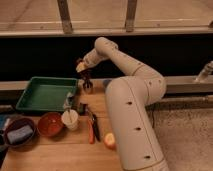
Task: Place grapes in metal cup
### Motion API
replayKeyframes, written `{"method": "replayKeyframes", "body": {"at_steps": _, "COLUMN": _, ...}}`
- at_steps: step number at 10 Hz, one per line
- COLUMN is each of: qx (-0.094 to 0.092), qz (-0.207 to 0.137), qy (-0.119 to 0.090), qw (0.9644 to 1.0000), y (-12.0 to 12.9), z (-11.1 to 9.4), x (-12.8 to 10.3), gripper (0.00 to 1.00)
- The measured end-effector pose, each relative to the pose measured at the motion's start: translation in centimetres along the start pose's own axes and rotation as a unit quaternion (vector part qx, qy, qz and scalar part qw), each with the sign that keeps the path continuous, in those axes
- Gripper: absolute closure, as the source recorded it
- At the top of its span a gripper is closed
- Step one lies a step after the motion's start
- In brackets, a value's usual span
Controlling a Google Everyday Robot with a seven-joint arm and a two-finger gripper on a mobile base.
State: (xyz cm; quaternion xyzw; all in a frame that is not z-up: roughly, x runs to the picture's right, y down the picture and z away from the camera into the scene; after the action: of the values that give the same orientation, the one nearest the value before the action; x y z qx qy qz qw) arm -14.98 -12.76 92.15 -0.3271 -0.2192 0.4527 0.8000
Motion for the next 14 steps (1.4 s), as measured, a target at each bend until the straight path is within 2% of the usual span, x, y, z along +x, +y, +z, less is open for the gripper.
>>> {"method": "replayKeyframes", "body": {"at_steps": 4, "qx": -0.001, "qz": 0.002, "qy": 0.001, "qw": 1.0, "y": 0.0, "z": 0.0, "x": 0.1, "gripper": 1.0}}
{"method": "replayKeyframes", "body": {"at_steps": 5, "qx": -0.003, "qz": 0.011, "qy": 0.006, "qw": 0.9999, "y": 0.1, "z": 0.2, "x": 0.5, "gripper": 1.0}}
{"method": "replayKeyframes", "body": {"at_steps": 8, "qx": -0.013, "qz": 0.053, "qy": 0.022, "qw": 0.9983, "y": -0.3, "z": 2.1, "x": 4.1, "gripper": 1.0}}
{"method": "replayKeyframes", "body": {"at_steps": 10, "qx": -0.021, "qz": 0.07, "qy": 0.025, "qw": 0.997, "y": -0.2, "z": 2.9, "x": 5.5, "gripper": 1.0}}
{"method": "replayKeyframes", "body": {"at_steps": 14, "qx": -0.032, "qz": 0.075, "qy": 0.018, "qw": 0.9965, "y": -0.4, "z": 3.7, "x": 5.4, "gripper": 1.0}}
